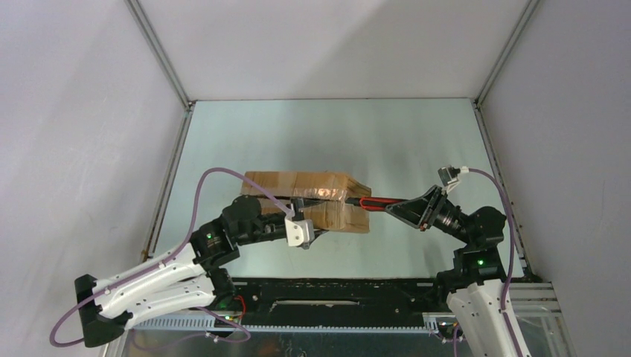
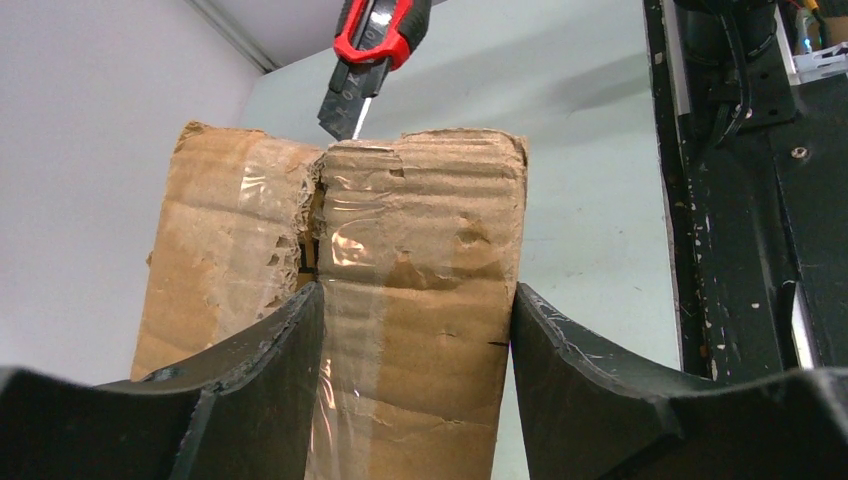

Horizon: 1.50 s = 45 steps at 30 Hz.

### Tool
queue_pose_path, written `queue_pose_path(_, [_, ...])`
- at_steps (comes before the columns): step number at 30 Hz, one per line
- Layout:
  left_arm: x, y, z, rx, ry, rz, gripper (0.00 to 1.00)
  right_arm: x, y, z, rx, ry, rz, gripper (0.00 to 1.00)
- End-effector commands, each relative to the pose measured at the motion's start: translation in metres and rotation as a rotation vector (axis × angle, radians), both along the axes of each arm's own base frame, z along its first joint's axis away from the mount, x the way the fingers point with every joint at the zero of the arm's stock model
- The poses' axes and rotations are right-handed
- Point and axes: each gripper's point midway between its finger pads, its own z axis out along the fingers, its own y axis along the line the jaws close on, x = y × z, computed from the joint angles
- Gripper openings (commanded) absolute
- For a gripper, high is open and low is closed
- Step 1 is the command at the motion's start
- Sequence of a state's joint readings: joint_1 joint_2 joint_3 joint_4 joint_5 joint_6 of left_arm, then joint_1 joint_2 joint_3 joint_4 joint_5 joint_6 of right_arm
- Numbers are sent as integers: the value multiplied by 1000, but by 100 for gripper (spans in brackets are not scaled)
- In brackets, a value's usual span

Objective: Unpack the express box
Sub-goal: Cut the express box at the center of the board.

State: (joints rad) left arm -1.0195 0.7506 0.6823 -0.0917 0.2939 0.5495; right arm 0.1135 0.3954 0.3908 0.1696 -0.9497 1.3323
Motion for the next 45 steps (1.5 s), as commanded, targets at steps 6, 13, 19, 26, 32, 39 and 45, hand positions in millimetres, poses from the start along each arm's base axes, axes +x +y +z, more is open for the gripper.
queue_pose_path(6, [19,5,36,-88,-88,76,34,-29,15,4,-36,-47,143,0])
queue_pose_path(13, [19,3,34,-83,-90,71,33,-30,21,5,-30,-53,152,0])
queue_pose_path(19, [12,-3,40,-94,-87,29,32,-27,25,9,-23,-56,146,0])
queue_pose_path(26, [15,-3,48,-113,-113,37,31,-26,24,5,-36,-50,131,0])
queue_pose_path(32, [12,7,51,-132,-120,57,31,-16,-1,4,-46,-39,76,0])
queue_pose_path(39, [9,8,43,-103,-99,47,30,-15,-5,13,-24,-46,62,0])
queue_pose_path(45, [9,5,42,-100,-97,36,30,-8,-7,24,20,-45,10,0])
